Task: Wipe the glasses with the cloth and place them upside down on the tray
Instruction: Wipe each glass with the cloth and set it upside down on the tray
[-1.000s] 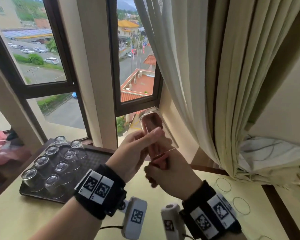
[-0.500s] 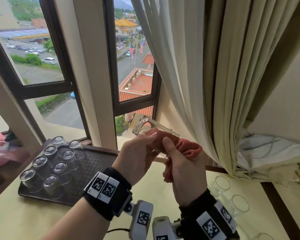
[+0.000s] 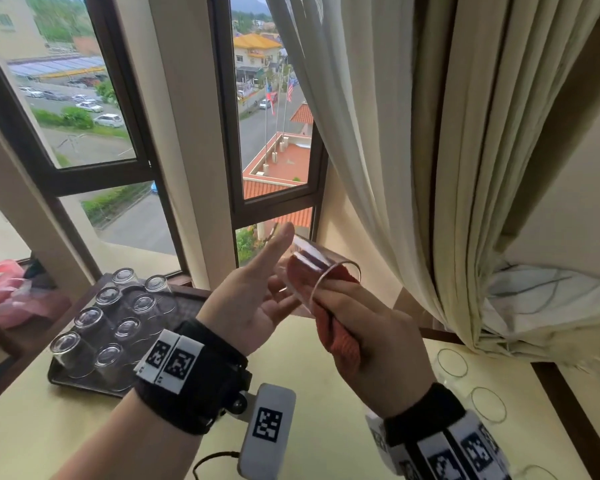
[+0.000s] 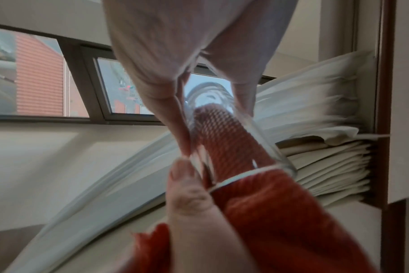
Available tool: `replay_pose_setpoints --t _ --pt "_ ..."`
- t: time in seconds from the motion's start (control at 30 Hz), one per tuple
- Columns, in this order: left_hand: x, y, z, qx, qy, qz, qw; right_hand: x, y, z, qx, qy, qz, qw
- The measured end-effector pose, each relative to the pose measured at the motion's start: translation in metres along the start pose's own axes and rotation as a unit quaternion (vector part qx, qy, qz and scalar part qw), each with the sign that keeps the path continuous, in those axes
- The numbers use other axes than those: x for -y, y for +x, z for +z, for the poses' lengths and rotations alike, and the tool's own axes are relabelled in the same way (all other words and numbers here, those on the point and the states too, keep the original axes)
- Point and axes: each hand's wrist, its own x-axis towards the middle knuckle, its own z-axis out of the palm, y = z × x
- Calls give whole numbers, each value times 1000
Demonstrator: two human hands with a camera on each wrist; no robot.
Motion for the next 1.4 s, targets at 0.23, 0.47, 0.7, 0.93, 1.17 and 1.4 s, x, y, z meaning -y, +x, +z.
replay_pose_setpoints --t 0.23,0.47,0.7,0.93,1.17,1.4 --pt "4 6 -6 114 54 65 990 36 11 5 160 337 269 888" --pt "-2 12 -8 136 0 135 982 40 10 2 148 504 354 773" --pt "-5 10 -7 81 94 137 983 13 12 13 145 -87 88 982" --pt "0 9 -25 134 39 152 979 30 13 12 161 622 365 674" --pt "-25 9 -39 95 57 188 976 12 20 28 123 110 145 976" --pt "-24 -1 -61 77 40 162 983 43 40 59 237 414 269 837"
